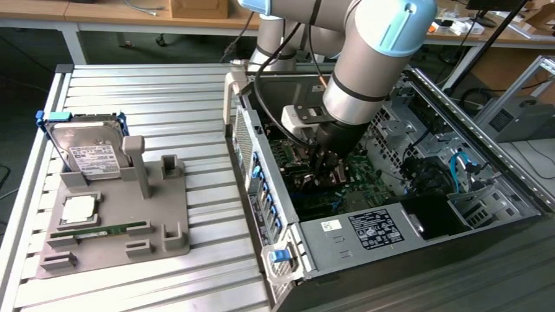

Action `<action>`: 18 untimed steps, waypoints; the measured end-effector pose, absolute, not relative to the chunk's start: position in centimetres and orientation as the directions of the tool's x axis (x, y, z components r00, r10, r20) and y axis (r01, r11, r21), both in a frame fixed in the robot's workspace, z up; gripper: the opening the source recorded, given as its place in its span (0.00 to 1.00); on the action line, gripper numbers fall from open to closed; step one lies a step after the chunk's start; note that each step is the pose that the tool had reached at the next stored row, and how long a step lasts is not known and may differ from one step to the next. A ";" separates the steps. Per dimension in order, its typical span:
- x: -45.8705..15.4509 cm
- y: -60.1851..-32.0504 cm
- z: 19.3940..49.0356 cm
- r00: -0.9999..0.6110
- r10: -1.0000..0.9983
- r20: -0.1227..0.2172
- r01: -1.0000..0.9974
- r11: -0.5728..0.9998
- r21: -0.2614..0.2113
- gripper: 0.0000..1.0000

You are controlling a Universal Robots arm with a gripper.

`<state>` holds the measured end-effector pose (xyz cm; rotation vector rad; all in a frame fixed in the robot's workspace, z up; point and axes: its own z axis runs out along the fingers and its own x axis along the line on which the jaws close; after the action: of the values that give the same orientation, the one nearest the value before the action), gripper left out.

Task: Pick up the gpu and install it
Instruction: 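Insert the gpu into the slot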

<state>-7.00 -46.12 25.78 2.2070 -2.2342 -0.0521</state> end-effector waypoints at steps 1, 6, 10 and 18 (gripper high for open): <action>-7.0 -46.1 25.8 -0.012 -1.000 -0.023 -1.000 0.011 0.024 0.27; -7.0 -46.1 25.8 -0.009 -1.000 -0.023 -1.000 0.009 0.024 0.27; -7.0 -46.1 25.7 -0.007 -1.000 -0.023 -1.000 0.006 0.024 0.27; -7.0 -46.1 25.6 -0.004 -1.000 -0.023 -1.000 0.004 0.024 0.27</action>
<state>-6.99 -46.11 25.63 2.2163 -2.2251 -0.0524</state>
